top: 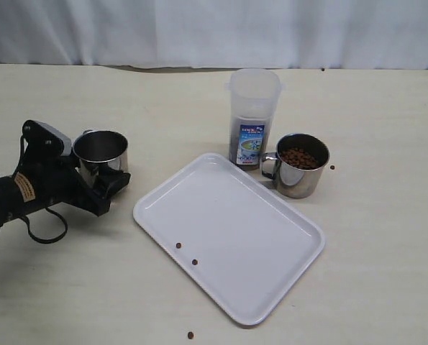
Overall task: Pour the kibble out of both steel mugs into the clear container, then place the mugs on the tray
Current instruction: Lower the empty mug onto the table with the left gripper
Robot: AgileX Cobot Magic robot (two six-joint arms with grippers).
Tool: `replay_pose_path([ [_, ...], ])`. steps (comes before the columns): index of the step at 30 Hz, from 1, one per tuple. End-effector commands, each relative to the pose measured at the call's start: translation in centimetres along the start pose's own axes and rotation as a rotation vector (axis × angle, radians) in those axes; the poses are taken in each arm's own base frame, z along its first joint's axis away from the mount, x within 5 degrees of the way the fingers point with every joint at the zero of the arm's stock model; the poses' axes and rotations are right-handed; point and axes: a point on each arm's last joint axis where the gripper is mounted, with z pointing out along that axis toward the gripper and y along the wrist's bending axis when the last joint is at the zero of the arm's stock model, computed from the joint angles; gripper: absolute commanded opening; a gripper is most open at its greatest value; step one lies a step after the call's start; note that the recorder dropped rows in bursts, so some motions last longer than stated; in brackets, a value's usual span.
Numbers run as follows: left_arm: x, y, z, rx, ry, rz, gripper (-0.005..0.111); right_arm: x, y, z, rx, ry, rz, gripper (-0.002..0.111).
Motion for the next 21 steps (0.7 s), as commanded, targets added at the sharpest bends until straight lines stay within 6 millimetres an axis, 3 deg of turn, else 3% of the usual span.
replay_pose_path([
  [1,0.3,0.1,0.0,-0.004,0.037,0.017,0.013,0.1,0.0,0.0,-0.004,0.0,-0.008,0.005],
  [3,0.3,0.1,0.0,-0.004,0.044,0.019,0.028,0.1,0.0,0.0,-0.004,0.0,-0.008,0.005],
  [8,1.0,-1.0,-0.1,0.117,0.106,0.089,0.087,0.1,0.0,0.0,-0.004,0.0,-0.008,0.005],
  [10,1.1,-1.1,-0.1,0.128,0.116,0.1,0.105,0.1,0.0,0.0,-0.004,0.0,-0.008,0.005],
  [21,-0.7,-0.4,-1.2,0.071,0.185,0.111,0.105,0.1,0.0,0.0,-0.004,0.0,-0.008,0.005],
])
